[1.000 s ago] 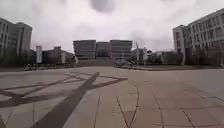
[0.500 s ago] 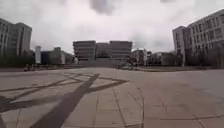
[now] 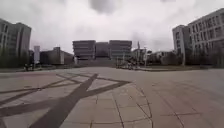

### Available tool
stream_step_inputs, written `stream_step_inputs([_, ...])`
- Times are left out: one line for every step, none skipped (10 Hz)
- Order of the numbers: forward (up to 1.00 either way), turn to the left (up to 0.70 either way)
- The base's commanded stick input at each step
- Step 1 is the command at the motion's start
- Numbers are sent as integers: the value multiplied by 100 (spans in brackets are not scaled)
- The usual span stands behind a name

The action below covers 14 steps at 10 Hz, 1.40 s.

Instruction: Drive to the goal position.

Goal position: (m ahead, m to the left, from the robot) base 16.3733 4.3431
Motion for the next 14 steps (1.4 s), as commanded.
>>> stream_step_inputs([60,1])
stream_step_inputs([60,1])
stream_step_inputs([60,1])
stream_step_inputs([60,1])
stream_step_inputs([60,1])
stream_step_inputs([60,1])
stream_step_inputs([60,1])
stream_step_inputs([60,1])
stream_step_inputs([60,1])
stream_step_inputs([60,1])
stream_step_inputs([60,1])
stream_step_inputs([60,1])
stream_step_inputs([60,1])
stream_step_inputs([60,1])
